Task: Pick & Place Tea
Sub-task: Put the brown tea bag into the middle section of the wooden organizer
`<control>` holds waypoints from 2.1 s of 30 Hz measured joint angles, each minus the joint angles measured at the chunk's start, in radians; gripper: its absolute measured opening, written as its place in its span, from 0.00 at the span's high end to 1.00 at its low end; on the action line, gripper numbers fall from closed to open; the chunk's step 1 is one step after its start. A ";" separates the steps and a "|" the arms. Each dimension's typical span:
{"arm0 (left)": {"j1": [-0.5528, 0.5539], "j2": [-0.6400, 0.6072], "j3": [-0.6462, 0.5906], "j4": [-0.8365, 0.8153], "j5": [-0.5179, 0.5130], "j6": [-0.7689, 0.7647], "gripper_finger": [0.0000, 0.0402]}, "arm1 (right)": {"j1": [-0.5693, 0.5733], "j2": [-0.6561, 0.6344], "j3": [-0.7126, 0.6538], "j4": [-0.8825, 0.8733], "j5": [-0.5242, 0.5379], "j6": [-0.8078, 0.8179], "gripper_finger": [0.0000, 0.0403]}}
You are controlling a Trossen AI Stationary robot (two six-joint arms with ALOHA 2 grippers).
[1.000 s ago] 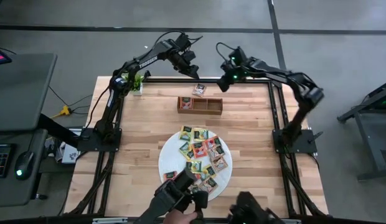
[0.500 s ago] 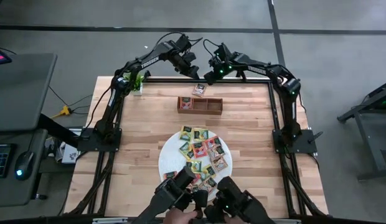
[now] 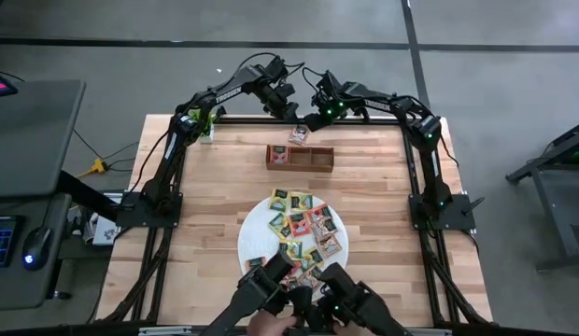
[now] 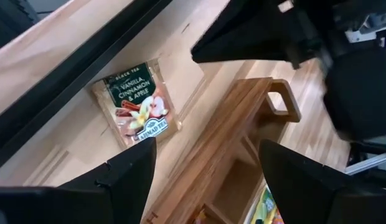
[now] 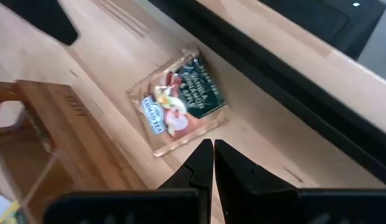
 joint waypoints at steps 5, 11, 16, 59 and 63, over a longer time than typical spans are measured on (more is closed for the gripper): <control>0.000 0.000 0.000 -0.009 -0.014 0.018 0.30 | 0.001 0.008 0.002 0.011 -0.006 0.005 0.97; 0.000 0.000 0.000 -0.006 -0.014 0.015 0.30 | 0.000 0.012 0.002 0.031 -0.007 0.005 0.97; 0.000 0.033 0.001 -0.025 0.029 0.014 0.30 | 0.001 0.024 0.002 0.017 -0.027 0.008 0.97; -0.033 0.128 0.002 -0.013 -0.150 -0.012 0.45 | 0.033 0.056 0.001 -0.005 -0.170 -0.022 0.97; -0.034 0.128 0.002 -0.012 -0.145 -0.004 0.47 | 0.025 0.053 0.001 -0.010 -0.180 -0.026 0.97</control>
